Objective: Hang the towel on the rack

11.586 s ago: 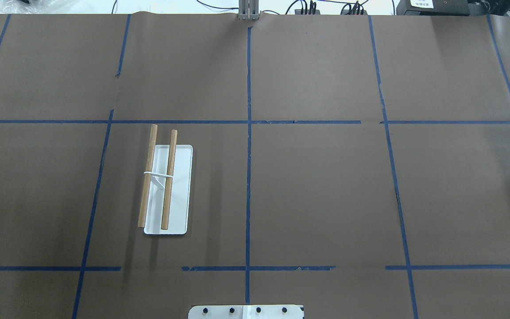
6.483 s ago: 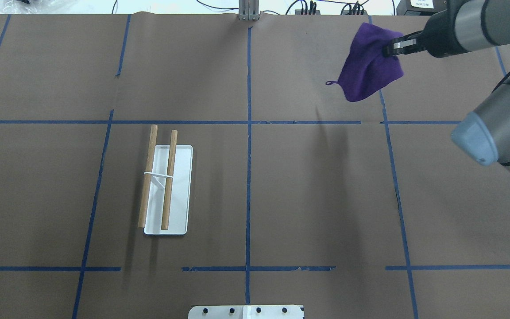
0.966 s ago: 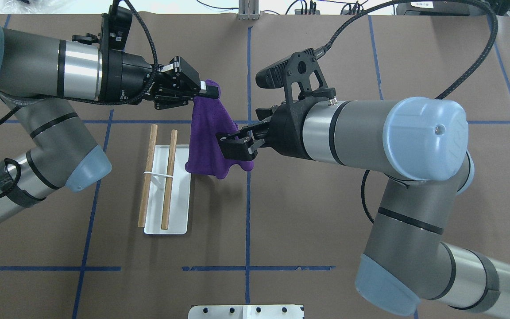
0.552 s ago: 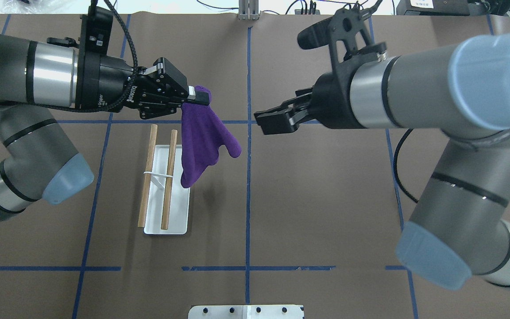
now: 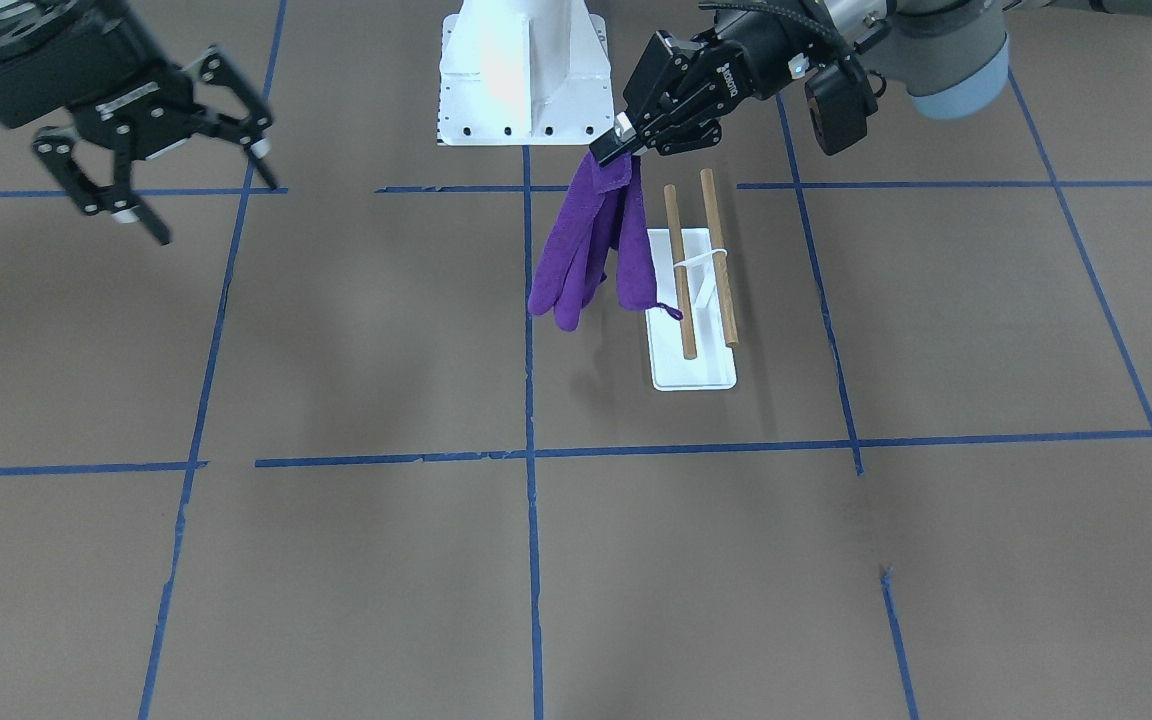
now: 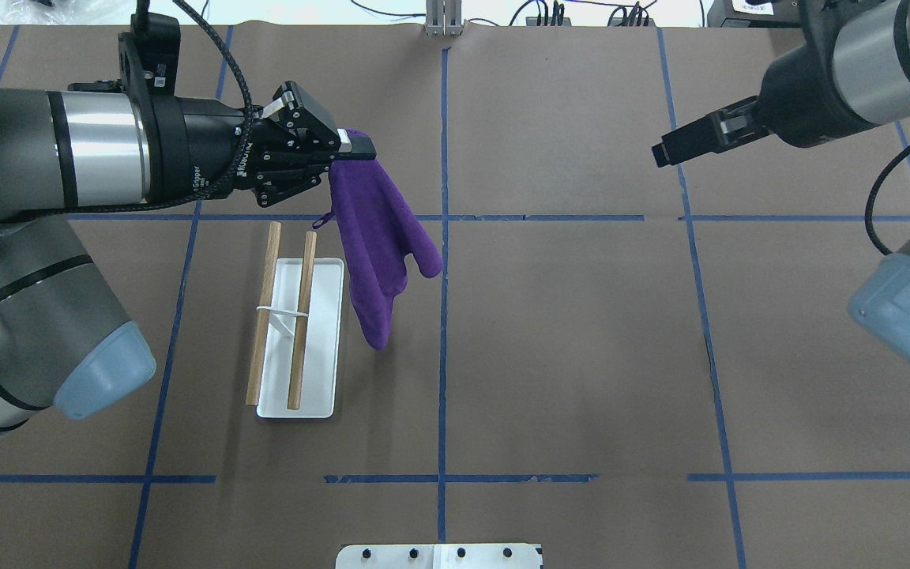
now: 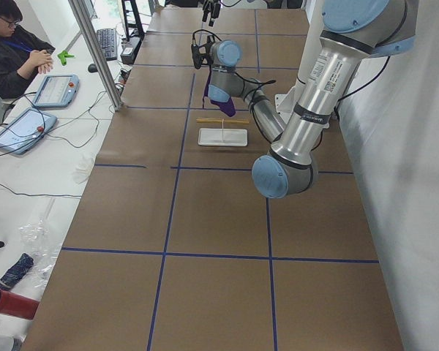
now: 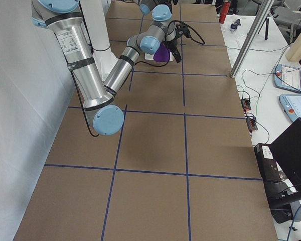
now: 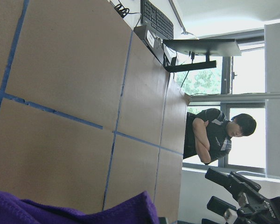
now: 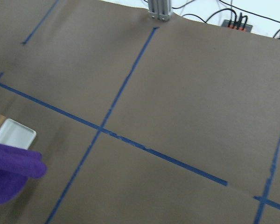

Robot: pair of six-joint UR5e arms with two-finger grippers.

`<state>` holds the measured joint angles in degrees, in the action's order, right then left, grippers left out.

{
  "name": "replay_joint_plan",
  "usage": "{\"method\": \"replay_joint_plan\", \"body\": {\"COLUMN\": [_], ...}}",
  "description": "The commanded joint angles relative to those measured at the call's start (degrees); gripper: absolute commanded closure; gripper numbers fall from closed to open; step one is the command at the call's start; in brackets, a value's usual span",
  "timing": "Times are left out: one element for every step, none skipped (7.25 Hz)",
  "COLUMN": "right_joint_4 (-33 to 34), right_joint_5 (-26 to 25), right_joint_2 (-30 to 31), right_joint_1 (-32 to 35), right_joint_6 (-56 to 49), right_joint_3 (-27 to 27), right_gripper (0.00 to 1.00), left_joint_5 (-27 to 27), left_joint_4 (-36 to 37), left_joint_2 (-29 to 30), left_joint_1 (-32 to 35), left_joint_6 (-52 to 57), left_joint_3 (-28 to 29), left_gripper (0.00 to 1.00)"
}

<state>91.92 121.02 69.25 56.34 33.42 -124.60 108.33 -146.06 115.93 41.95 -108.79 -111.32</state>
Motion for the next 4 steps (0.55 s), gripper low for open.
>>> {"method": "replay_joint_plan", "body": {"right_joint_4": [16.38, 19.06, 19.17, 19.26], "right_joint_5": [0.10, 0.01, 0.09, 0.27], "right_joint_2": [1.85, 2.98, 4.73, 4.84], "right_joint_1": [4.64, 6.30, 7.19, 7.37], "right_joint_6": [-15.70, -19.67, -21.36, -21.47], "right_joint_3": [0.49, 0.84, 1.02, 1.11], "right_gripper": [0.00, 0.00, 0.00, 0.00], "left_joint_5": [-6.88, -9.60, -10.24, -10.25], "left_joint_4": [3.49, 3.58, 3.59, 3.50], "left_joint_2": [-5.32, -10.32, -14.55, -19.11], "left_joint_1": [-0.56, -0.82, -1.26, -1.35], "left_joint_6": [6.10, 10.14, 12.70, 13.77], "left_joint_3": [-1.70, -2.92, -5.37, -8.44], "left_gripper": [1.00, 1.00, 1.00, 1.00]}}
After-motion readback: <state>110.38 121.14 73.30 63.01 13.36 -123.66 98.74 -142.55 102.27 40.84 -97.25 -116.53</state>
